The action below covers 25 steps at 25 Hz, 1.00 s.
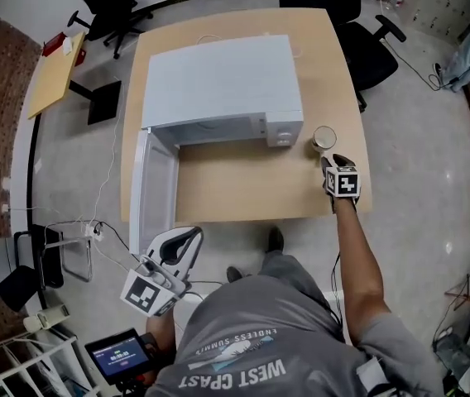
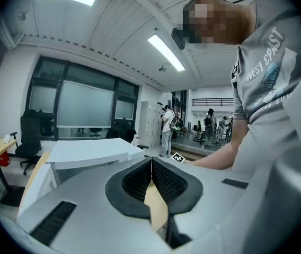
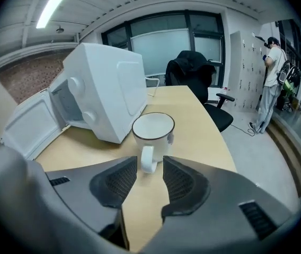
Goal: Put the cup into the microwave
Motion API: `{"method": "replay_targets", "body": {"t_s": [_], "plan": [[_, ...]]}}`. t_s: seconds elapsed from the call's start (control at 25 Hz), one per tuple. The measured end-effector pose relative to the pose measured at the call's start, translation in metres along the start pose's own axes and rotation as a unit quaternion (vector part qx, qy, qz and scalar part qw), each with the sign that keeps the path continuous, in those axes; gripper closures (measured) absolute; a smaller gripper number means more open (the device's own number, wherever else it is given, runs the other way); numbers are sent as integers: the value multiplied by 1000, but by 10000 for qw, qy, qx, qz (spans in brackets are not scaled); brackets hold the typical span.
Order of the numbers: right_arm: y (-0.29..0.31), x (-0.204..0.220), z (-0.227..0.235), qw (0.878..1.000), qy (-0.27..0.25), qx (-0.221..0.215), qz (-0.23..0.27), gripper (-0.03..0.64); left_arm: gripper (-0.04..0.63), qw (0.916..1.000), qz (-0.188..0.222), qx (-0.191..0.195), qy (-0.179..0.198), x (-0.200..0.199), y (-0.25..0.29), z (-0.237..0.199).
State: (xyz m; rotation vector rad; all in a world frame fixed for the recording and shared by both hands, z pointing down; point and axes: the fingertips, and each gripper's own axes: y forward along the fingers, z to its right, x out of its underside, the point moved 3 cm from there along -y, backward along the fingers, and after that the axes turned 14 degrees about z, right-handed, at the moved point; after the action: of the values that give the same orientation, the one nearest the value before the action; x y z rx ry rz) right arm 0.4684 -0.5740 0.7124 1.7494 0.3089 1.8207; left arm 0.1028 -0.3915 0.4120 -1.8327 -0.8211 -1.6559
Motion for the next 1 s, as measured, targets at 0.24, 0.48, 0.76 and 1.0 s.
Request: {"method": "replay_targets", "body": {"t_s": [0.24,0.48,0.76,1.0], "plan": [[33,13,4,9998,-23,-116,-185,472,574,9996,-200,-159,-86,8,16,1],[30,6,9,9999,-7,-7,-117,545,574,9998,-154,-112,-2,6,21,8],[-16,-22,-2,9983,-15,-120,574,549,574,10000,-3,-79,27,7,8,10],[-88,-69,-39,9915,-395,-299,1200,549,574,9998,192,-3,36,2,-21,16]]}}
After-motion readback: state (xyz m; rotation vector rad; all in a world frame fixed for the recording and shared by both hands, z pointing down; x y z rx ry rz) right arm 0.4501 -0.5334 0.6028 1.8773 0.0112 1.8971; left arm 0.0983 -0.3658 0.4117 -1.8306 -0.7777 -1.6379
